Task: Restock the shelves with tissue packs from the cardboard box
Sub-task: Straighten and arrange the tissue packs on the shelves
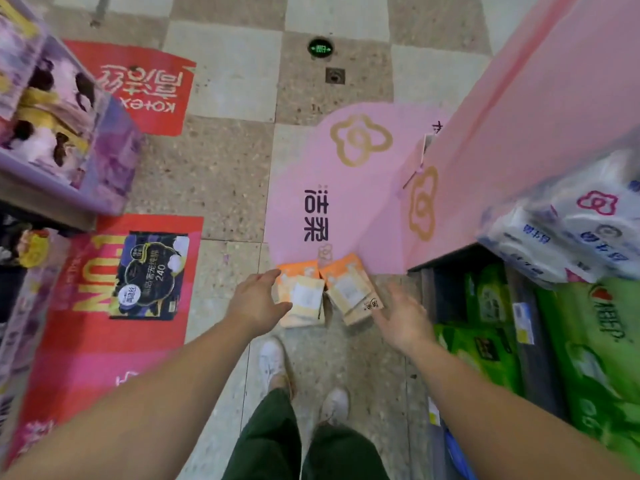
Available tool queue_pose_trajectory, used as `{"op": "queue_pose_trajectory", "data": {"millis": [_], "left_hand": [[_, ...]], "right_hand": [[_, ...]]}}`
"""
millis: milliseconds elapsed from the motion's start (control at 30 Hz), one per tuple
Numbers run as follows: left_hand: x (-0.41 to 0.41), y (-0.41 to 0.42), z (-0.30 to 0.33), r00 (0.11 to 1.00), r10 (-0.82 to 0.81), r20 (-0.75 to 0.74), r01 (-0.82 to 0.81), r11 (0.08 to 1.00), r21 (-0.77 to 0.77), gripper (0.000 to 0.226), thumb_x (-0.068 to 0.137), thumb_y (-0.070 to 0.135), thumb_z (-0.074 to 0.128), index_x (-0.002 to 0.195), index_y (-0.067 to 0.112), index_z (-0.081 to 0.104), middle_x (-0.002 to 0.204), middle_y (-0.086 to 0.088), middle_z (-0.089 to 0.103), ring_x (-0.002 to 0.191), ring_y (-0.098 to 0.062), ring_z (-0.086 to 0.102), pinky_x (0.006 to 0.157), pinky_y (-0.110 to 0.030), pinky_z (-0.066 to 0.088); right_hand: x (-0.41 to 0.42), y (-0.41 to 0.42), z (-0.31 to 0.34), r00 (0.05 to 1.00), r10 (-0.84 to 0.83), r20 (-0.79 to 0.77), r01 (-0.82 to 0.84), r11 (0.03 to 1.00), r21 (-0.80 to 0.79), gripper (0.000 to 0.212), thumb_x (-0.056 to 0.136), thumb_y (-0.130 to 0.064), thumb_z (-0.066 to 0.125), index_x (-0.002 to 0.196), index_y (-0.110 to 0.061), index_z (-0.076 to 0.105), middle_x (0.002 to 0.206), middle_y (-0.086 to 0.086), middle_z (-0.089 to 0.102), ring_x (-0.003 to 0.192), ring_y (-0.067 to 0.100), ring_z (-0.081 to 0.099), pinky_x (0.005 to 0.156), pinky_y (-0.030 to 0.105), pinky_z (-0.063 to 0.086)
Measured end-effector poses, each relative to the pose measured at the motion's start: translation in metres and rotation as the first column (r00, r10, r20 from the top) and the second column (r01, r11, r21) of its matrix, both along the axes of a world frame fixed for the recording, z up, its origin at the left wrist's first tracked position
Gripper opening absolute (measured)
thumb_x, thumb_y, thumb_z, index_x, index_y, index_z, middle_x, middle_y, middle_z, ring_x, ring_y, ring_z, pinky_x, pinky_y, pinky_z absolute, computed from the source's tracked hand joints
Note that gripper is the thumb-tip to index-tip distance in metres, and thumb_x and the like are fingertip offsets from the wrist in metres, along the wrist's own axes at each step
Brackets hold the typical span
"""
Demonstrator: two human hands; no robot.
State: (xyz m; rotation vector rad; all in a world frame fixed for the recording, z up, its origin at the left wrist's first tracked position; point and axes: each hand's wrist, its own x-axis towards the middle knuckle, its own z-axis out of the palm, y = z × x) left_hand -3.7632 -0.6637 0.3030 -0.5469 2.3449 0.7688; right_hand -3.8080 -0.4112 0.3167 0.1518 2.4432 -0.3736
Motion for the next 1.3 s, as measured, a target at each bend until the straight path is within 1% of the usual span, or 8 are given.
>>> {"op": "queue_pose_trajectory", "data": {"millis": [367,700,800,867,1000,1100,1200,1300], "left_hand": [[-0.041,0.003,-0.201,0.989,0.061,0.132,-0.062,0.998,0.001,0.074,0.085,0.041,0.067,0.148,0.024,0.032,0.146,-0.006,0.042,0.133,-0.028,0.039,0.108,-0.039,0.036],[-0.061,0.049,-0.362,0.979,0.135,0.155,-0.141,0.990,0.029,0.072,0.088,0.039,0.064,0.150,0.029,0.027,0.147,-0.004,0.037,0.134,-0.025,0.036,0.106,-0.038,0.035],[-0.066,0.060,-0.401,0.969,0.198,0.150,-0.200,0.980,-0.003,0.076,0.088,0.037,0.065,0.151,0.028,0.023,0.148,-0.005,0.034,0.134,-0.027,0.036,0.105,-0.040,0.036],[-0.068,0.066,-0.425,0.940,0.294,0.171,-0.292,0.956,-0.037,0.083,0.086,0.036,0.068,0.152,0.027,0.019,0.148,-0.007,0.033,0.134,-0.029,0.036,0.105,-0.043,0.036],[-0.067,0.075,-0.462,0.871,0.440,0.219,-0.420,0.898,-0.133,0.087,0.075,0.037,0.077,0.145,0.020,0.028,0.138,-0.012,0.039,0.124,-0.036,0.045,0.099,-0.048,0.043],[-0.067,0.076,-0.473,0.851,0.488,0.193,-0.461,0.871,-0.168,0.079,0.071,0.038,0.081,0.134,0.016,0.038,0.128,-0.008,0.048,0.112,-0.032,0.054,0.091,-0.045,0.048],[-0.069,0.072,-0.466,0.827,0.512,0.232,-0.509,0.857,-0.077,0.061,0.071,0.035,0.082,0.119,0.012,0.052,0.108,-0.005,0.062,0.100,-0.028,0.062,0.082,-0.041,0.052],[-0.071,0.066,-0.436,0.796,0.532,0.290,-0.561,0.827,0.023,0.044,0.072,0.030,0.083,0.104,0.011,0.060,0.097,-0.003,0.061,0.091,-0.025,0.061,0.080,-0.039,0.054]], "right_hand": [[-0.036,-0.012,-0.204,0.955,-0.220,0.199,0.228,0.974,-0.018,0.058,0.090,-0.032,0.060,0.143,-0.025,0.038,0.136,0.007,0.048,0.117,0.028,0.051,0.095,0.036,0.044],[-0.058,-0.002,-0.361,0.967,-0.164,0.196,0.168,0.986,-0.004,0.059,0.094,-0.032,0.055,0.147,-0.024,0.031,0.144,0.010,0.038,0.125,0.030,0.045,0.095,0.037,0.042],[-0.062,0.001,-0.400,0.950,-0.260,0.173,0.265,0.964,-0.004,0.064,0.094,-0.030,0.056,0.150,-0.021,0.025,0.148,0.011,0.034,0.124,0.031,0.047,0.094,0.037,0.042],[-0.064,0.002,-0.424,0.846,-0.511,0.150,0.517,0.856,0.002,0.074,0.091,-0.029,0.062,0.151,-0.016,0.021,0.149,0.012,0.035,0.124,0.032,0.048,0.095,0.037,0.043],[-0.068,-0.003,-0.468,0.416,-0.882,0.224,0.896,0.439,0.064,0.080,0.082,-0.038,0.073,0.141,-0.008,0.028,0.142,0.015,0.042,0.123,0.034,0.048,0.094,0.037,0.042],[-0.071,-0.006,-0.487,0.348,-0.909,0.230,0.930,0.366,0.042,0.081,0.077,-0.040,0.078,0.137,-0.008,0.032,0.139,0.011,0.043,0.121,0.030,0.048,0.096,0.036,0.039],[-0.069,-0.005,-0.483,0.205,-0.923,0.326,0.978,0.176,-0.115,0.044,0.077,-0.020,0.080,0.109,-0.012,0.052,0.113,0.007,0.060,0.091,0.024,0.059,0.082,0.032,0.049],[-0.066,0.001,-0.458,0.253,-0.873,0.417,0.966,0.208,-0.150,0.030,0.078,-0.013,0.077,0.104,-0.012,0.062,0.108,0.008,0.069,0.088,0.027,0.067,0.080,0.044,0.057]]}}
